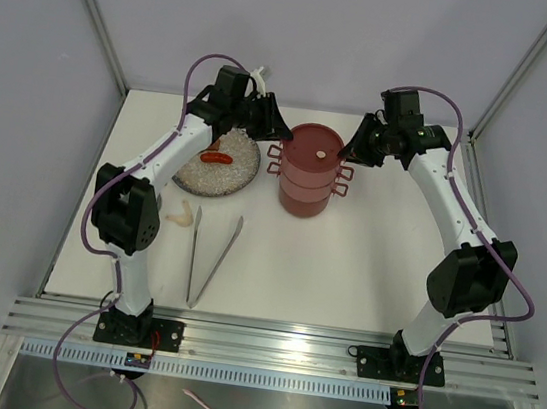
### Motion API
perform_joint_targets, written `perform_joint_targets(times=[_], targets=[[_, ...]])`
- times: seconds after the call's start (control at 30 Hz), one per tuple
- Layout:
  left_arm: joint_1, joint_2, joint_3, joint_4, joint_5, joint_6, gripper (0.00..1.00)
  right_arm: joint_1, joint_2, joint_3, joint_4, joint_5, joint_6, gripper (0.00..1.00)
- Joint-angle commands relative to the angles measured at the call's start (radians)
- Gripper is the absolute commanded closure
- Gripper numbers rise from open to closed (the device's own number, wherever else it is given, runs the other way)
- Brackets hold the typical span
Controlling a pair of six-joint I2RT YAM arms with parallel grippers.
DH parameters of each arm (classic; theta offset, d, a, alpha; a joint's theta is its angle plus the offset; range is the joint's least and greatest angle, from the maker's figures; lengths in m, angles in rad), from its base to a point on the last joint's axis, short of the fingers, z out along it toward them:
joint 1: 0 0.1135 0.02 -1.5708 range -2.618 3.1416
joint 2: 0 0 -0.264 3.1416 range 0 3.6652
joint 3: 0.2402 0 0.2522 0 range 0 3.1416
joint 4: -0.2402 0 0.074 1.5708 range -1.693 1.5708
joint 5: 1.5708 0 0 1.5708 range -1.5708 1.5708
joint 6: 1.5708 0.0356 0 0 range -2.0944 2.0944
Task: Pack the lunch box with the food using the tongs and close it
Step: Place the packing box into the packing box.
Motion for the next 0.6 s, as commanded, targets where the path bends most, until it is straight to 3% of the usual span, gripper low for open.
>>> perform_joint_targets(times=[0.0, 0.57], targets=[[-0.017, 0.066, -0.017, -0.016, 0.006, 0.031, 1.00, 0.039, 0.031, -0.034, 0.014, -0.138, 0.009, 1.00], [-0.018, 0.009, -0.284, 0.035, 0.012, 0.051, 1.00, 0.036, 0.060, -0.120, -0.009, -0.092, -0.077, 1.00]])
